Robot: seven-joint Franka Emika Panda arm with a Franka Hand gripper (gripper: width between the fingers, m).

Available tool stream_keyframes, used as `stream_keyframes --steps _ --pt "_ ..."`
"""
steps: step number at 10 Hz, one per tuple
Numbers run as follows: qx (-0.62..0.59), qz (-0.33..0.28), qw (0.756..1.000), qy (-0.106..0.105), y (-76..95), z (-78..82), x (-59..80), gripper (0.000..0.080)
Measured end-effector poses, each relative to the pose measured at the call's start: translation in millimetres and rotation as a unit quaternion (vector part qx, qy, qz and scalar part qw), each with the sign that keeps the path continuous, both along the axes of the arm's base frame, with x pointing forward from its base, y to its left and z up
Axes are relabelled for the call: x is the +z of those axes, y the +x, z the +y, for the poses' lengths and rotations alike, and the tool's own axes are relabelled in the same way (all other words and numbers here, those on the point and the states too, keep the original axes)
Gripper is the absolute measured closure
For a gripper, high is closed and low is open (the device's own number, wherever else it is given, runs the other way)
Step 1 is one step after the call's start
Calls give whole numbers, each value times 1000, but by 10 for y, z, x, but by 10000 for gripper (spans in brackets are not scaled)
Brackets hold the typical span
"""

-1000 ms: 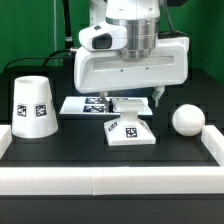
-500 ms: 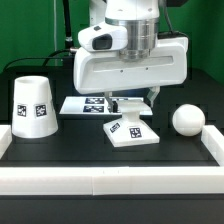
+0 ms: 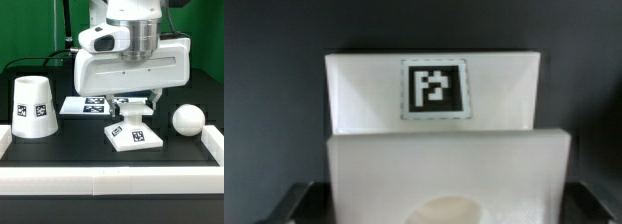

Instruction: Assemble lamp

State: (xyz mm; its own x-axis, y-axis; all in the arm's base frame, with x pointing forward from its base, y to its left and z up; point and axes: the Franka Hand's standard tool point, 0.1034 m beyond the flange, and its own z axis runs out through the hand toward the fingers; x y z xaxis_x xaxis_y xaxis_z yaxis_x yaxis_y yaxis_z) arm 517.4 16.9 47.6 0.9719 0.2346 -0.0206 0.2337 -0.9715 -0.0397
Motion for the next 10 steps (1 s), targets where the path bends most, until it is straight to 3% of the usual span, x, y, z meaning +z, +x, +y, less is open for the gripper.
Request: stream_keyframes --steps 2,8,10 --pt "10 -12 1000 3 198 152 5 269" --pt "-54 -32 998 10 550 686 10 269" --pt "-73 -36 997 14 644 753 11 269"
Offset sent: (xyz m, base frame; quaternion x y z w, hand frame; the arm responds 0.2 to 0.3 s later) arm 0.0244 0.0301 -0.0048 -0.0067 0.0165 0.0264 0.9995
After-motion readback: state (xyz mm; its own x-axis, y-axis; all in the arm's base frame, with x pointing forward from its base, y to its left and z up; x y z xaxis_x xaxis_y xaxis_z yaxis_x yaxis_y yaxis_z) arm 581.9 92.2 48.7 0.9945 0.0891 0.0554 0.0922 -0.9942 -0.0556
